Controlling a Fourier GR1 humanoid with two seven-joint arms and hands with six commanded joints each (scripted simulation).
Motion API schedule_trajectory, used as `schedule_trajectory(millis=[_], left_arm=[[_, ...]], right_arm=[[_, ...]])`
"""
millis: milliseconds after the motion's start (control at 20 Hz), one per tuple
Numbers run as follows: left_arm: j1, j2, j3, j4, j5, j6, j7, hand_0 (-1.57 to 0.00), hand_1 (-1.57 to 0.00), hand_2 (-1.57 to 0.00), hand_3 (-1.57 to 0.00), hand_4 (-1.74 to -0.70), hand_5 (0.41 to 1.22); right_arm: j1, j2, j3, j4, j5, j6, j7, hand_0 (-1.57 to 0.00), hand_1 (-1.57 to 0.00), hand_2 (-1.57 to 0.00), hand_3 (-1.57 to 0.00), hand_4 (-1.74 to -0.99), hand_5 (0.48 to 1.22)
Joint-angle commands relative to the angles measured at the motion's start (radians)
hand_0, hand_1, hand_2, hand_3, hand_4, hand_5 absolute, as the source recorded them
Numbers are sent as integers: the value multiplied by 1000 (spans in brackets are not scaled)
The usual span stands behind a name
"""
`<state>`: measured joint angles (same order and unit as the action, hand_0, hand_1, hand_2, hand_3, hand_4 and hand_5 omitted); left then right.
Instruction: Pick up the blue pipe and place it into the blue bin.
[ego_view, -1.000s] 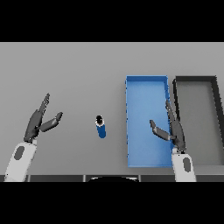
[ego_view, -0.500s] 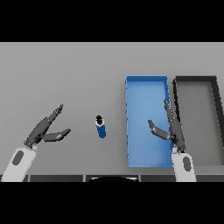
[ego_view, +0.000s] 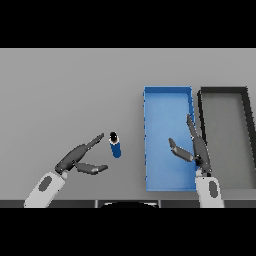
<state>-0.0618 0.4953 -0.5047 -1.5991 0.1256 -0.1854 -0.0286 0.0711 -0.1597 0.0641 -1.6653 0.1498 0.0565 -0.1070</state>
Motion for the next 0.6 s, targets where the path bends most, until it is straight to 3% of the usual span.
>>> schedule_trajectory(millis=[0, 250, 550], left_arm=[[-11, -21, -11, 24, -16, 3, -8, 1, 1, 1, 1, -1147, 452], [-81, -136, -31, 135, -56, 36, -34, 1, 1, 1, 1, -1150, 460], [-149, -214, -58, 242, -127, 76, -30, 1, 1, 1, 1, -1062, 425]], right_arm=[[3, -1, -2, -7, -3, 1, 3, 1, 1, 1, 1, -1218, 627], [-21, -15, -21, 12, -8, -3, 46, 1, 1, 1, 1, -1202, 621], [12, -8, -15, -4, -9, 1, 0, 1, 1, 1, 1, -1222, 642]])
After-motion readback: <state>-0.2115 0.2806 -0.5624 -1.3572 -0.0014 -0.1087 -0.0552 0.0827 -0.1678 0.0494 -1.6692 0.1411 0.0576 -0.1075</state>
